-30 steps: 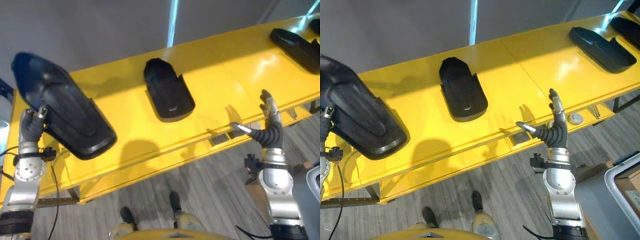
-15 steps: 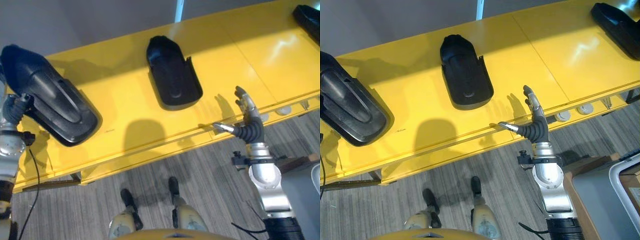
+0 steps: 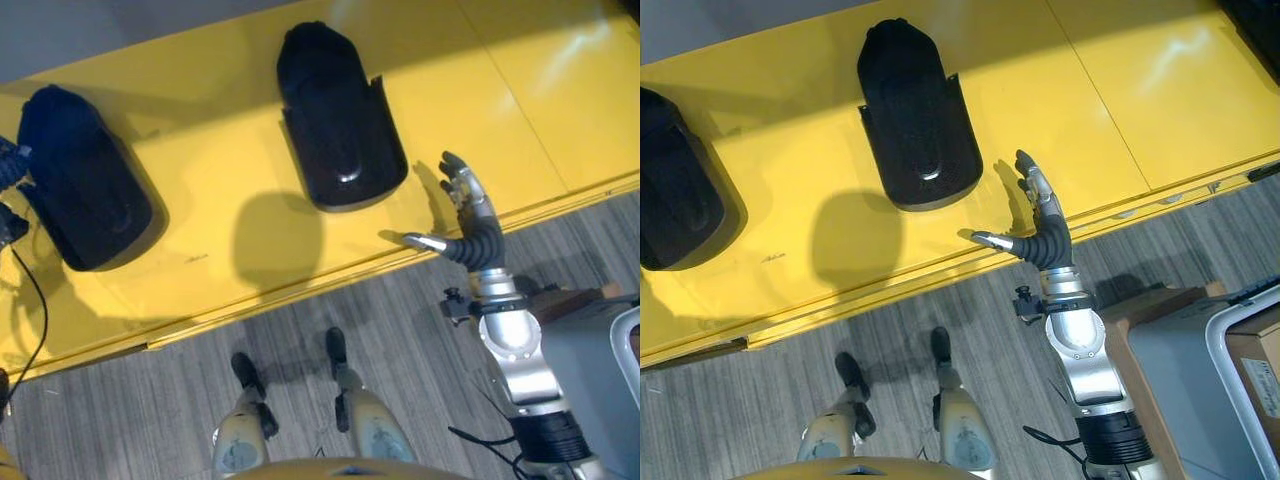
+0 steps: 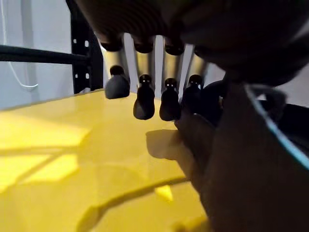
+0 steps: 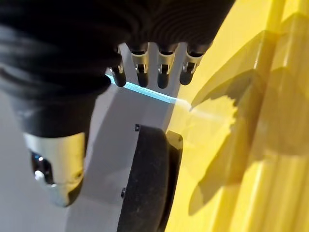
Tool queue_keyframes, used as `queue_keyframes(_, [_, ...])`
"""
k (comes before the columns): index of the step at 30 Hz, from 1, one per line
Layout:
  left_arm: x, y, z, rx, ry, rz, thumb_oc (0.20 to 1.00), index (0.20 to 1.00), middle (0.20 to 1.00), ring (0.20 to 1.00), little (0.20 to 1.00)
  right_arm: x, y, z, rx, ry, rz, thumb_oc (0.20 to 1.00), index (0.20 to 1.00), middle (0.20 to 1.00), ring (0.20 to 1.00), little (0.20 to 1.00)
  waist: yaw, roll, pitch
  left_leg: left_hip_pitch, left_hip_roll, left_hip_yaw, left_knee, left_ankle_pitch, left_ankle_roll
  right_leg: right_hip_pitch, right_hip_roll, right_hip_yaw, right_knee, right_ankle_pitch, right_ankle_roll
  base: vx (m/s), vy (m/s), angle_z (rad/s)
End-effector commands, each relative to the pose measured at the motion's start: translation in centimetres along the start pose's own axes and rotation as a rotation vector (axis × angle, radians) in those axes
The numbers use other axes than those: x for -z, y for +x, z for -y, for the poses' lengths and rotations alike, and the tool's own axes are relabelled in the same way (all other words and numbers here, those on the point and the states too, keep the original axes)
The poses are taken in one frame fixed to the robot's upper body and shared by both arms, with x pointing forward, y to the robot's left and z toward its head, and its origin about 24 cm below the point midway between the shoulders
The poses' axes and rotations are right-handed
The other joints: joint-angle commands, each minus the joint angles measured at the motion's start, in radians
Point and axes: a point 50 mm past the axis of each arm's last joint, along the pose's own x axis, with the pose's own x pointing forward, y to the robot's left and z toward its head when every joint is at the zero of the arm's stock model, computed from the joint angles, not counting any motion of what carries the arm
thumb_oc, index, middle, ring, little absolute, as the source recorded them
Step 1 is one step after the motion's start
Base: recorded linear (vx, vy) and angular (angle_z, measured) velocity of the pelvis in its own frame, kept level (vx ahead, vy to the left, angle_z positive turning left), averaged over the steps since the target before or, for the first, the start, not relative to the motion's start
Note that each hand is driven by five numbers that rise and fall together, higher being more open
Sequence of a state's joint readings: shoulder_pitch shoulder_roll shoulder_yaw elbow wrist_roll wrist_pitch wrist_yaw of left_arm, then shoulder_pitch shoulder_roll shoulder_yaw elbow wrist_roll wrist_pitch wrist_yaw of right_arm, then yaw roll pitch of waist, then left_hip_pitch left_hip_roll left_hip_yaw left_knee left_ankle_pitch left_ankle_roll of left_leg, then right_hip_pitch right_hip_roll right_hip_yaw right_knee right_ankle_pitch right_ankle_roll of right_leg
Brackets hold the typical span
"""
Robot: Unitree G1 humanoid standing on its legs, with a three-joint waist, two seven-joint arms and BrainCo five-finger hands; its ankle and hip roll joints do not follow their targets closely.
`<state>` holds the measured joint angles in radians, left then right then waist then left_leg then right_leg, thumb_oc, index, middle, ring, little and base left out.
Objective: Move parts from the plastic box to the shelf.
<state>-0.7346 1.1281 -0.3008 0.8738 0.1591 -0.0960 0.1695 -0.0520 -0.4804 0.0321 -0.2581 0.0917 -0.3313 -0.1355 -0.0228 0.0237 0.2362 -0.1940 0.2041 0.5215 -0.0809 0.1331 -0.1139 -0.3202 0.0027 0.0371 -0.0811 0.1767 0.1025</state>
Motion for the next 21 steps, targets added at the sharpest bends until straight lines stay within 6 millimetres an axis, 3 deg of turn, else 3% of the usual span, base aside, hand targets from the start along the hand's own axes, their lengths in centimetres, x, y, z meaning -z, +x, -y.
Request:
queue_keyframes(1, [-1.3, 0.5, -2.8, -0.071, 0.104, 0.078, 0.200, 0.200, 0.200, 0.200, 0.200, -2.4, 0.2, 1.2, 0.059, 0.029, 0.153, 1.000, 1.000, 1.000, 1.000, 1.000, 0.022, 0.013, -0.009, 0.066, 0.022, -0.025, 0.070, -0.146, -0.040, 0.036, -0.049, -0.057, 0.110, -0.171, 0.159, 0.00, 0.000, 0.00])
queue_keyframes(8, [-3.6, 0.7, -3.0, -0.071, 0.192, 0.208, 0.200, 0.200, 0.200, 0.200, 0.200, -2.3, 0.1, 1.1, 0.057, 0.033, 0.165, 1.000, 1.000, 1.000, 1.000, 1.000, 0.024, 0.026, -0.012, 0.062, 0.021, -0.028, 0.075, -0.149, -0.039, 0.037, -0.053, -0.065, 0.114, -0.173, 0.159, 0.00, 0.008, 0.01])
queue_keyframes(11, [-4.0, 0.6, -2.9, -0.067, 0.203, 0.238, 0.200, 0.200, 0.200, 0.200, 0.200, -2.4, 0.1, 1.1, 0.056, 0.033, 0.169, 1.000, 1.000, 1.000, 1.000, 1.000, 0.023, 0.028, -0.014, 0.063, 0.021, -0.027, 0.076, -0.150, -0.038, 0.039, -0.054, -0.064, 0.114, -0.172, 0.159, 0.03, 0.022, 0.00])
queue_keyframes(12, [-3.9, 0.5, -2.6, -0.057, 0.207, 0.244, 0.200, 0.200, 0.200, 0.200, 0.200, -2.3, 0.0, 1.1, 0.057, 0.038, 0.166, 1.000, 1.000, 1.000, 1.000, 1.000, 0.025, 0.037, -0.021, 0.077, 0.021, -0.035, 0.070, -0.176, -0.043, 0.050, -0.051, -0.063, 0.113, -0.191, 0.159, 0.02, 0.031, 0.00])
queue_keyframes(14, [-3.8, 0.5, -2.5, -0.052, 0.216, 0.243, 0.200, 0.200, 0.200, 0.200, 0.200, -2.3, 0.0, 1.1, 0.055, 0.041, 0.169, 1.000, 1.000, 1.000, 1.000, 1.000, 0.023, 0.031, -0.016, 0.066, 0.020, -0.025, 0.078, -0.153, -0.037, 0.041, -0.054, -0.063, 0.115, -0.173, 0.159, 0.01, 0.016, 0.00])
queue_keyframes(15, [-3.6, 0.4, -2.4, -0.042, 0.239, 0.251, 0.200, 0.200, 0.200, 0.200, 0.200, -2.3, 0.0, 1.1, 0.062, 0.049, 0.168, 1.000, 1.000, 1.000, 1.000, 1.000, 0.023, 0.042, -0.024, 0.079, 0.020, -0.031, 0.074, -0.179, -0.043, 0.052, -0.050, -0.060, 0.115, -0.191, 0.159, 0.10, 0.067, 0.00])
queue_keyframes(21, [-4.2, 0.0, -2.1, -0.013, 0.298, 0.315, 0.200, 0.200, 0.200, 0.200, 0.200, -2.3, 0.0, 1.2, 0.070, 0.047, 0.175, 1.000, 1.000, 1.000, 1.000, 1.000, 0.021, 0.050, -0.027, 0.085, 0.018, -0.025, 0.075, -0.184, -0.042, 0.057, -0.049, -0.057, 0.117, -0.195, 0.159, 0.03, 0.030, -0.03])
